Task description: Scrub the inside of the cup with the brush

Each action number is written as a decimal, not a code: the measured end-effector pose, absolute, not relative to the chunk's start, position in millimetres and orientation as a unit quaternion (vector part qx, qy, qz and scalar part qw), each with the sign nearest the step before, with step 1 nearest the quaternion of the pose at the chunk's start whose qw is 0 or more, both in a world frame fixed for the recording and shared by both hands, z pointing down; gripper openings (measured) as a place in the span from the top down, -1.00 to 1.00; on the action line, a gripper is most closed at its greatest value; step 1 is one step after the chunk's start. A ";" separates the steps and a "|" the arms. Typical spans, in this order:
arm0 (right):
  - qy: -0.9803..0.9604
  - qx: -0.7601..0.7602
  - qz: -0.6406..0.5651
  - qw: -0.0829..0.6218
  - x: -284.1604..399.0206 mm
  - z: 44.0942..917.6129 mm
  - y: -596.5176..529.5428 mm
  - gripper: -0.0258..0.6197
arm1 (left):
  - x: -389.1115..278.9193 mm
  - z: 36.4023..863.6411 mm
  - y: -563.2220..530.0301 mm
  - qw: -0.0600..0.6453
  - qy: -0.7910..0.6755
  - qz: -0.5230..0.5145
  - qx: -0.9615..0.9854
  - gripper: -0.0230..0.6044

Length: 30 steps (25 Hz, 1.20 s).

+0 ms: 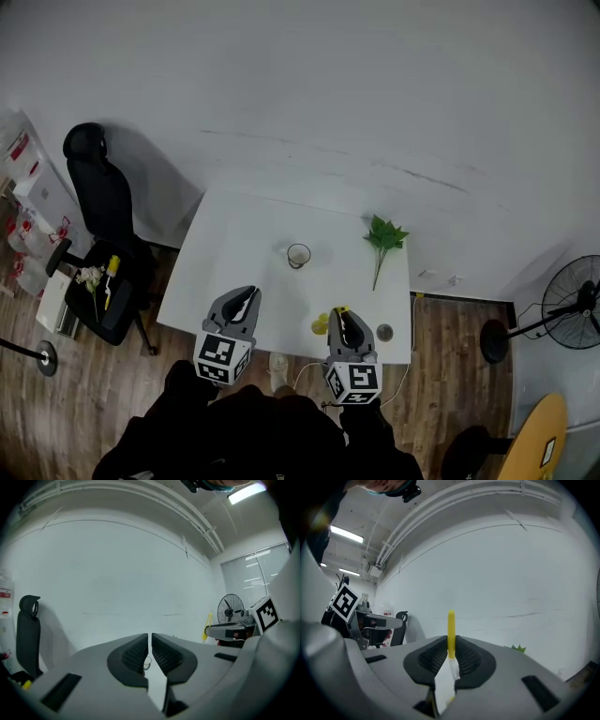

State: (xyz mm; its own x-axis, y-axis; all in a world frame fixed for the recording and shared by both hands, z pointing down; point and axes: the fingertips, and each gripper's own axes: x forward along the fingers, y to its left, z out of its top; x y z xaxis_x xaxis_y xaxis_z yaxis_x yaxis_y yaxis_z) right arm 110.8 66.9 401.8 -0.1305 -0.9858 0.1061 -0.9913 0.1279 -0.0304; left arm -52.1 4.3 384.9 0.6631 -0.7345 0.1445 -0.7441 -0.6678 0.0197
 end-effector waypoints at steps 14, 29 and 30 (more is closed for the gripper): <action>-0.749 0.661 0.045 0.024 113.4 400.9 78.1 0.72 | -48.2 390.0 19.1 0.032 -0.399 0.072 0.914 0.80; -0.753 0.656 0.041 0.019 118.4 394.3 77.9 0.72 | -39.1 388.6 21.4 0.030 -0.401 0.072 0.913 0.80; -0.754 0.656 0.041 0.018 118.4 394.2 78.3 0.72 | -38.8 389.0 22.0 0.030 -0.400 0.072 0.913 0.80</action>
State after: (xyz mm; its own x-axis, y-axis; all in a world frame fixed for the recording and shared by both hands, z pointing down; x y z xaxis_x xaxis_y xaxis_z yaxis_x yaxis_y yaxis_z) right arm 118.4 78.3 394.2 -0.1390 -0.9870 0.0811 -0.9900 0.1364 -0.0373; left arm -38.8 22.0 389.0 0.6689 -0.7269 0.1553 -0.7356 -0.6774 -0.0026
